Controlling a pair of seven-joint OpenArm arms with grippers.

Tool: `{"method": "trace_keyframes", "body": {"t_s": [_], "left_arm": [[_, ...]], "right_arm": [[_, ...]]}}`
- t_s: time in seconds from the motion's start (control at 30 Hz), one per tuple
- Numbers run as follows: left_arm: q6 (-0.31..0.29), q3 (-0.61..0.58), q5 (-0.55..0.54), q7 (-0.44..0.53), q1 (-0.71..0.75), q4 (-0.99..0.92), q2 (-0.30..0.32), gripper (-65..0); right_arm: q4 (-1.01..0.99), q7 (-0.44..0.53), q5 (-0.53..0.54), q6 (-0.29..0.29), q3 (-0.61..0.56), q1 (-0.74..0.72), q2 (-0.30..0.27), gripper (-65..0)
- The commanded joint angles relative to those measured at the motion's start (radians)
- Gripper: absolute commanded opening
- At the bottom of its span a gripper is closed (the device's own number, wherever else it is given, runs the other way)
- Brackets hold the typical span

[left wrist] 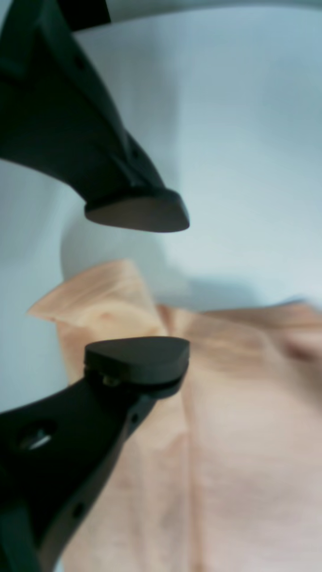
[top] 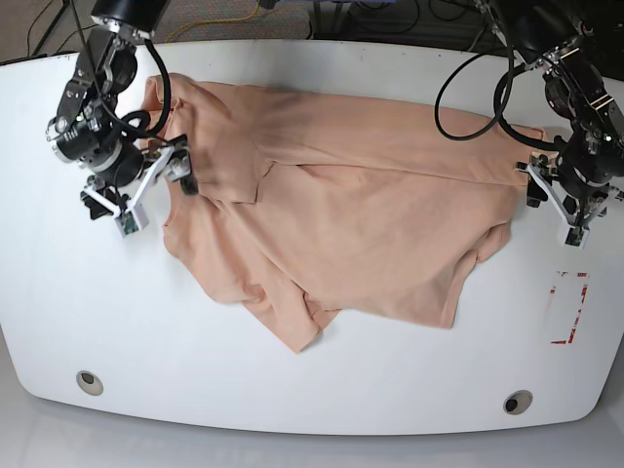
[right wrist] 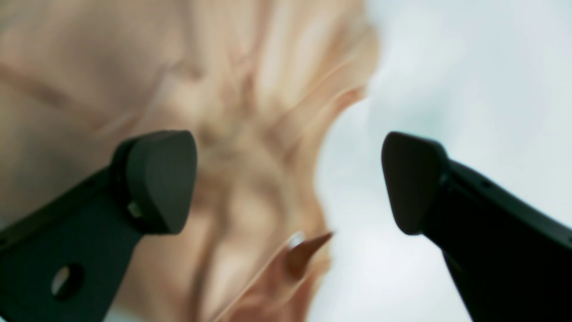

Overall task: Layout the t-shirt on the table in an organized manner, then fold the t-shirt properly
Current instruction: 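Release the shirt and regrasp its edges with both grippers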

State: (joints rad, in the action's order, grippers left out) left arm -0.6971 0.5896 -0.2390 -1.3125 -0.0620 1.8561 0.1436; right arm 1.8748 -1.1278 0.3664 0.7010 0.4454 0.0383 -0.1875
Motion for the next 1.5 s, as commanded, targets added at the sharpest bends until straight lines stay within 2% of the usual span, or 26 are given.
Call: {"method": "trace_keyframes", "body": {"t_s": [0.0,0.13,0.23,0.47,0.77,1.0,1.1,1.47], "left_arm": [[-0.001,0.002,-0.006,-0.014,-0.065,0.020,0.014,-30.4],[-0.001,0.007,-0.004,-0.037,-0.118,0.020,0.018,-30.4],[-0.001,0.022,-0.004,-0.037,-0.140,0.020,0.018,-30.4],[-0.001,0.036,-0.001,-0.039,-0.170,0.018,0.018,-30.6],[-0.001,0.039,-0.001,-0.039,-0.163,0.018,0.020,-30.6],[-0.001,0.040,0.000,-0.039,-0.163,0.017,0.020,-30.6],[-0.001,0.040,0.000,-0.039,-0.163,0.015,0.020,-30.6],[-0.001,0.037,0.003,-0.037,-0.170,0.007,0.020,-30.6]], "right_arm": [[-0.063,0.016,-0.042,-0.003,0.005,-0.104,-0.013,-2.5],[-0.218,0.024,-0.119,-0.003,0.005,-0.237,-0.017,-2.4],[-0.352,0.039,-0.140,-0.003,0.005,-0.324,-0.042,-2.4],[-0.722,0.171,-0.146,-0.003,0.003,-0.495,-0.106,-2.7],[-1.102,0.345,-0.146,-0.003,0.002,-0.614,-0.151,-2.7],[-1.157,0.357,-0.139,-0.003,0.002,-0.621,-0.135,-2.7],[-1.157,0.354,-0.145,-0.003,0.002,-0.618,-0.102,-2.9],[-1.095,0.249,-0.139,-0.003,0.002,-0.595,-0.008,-2.9]]}}
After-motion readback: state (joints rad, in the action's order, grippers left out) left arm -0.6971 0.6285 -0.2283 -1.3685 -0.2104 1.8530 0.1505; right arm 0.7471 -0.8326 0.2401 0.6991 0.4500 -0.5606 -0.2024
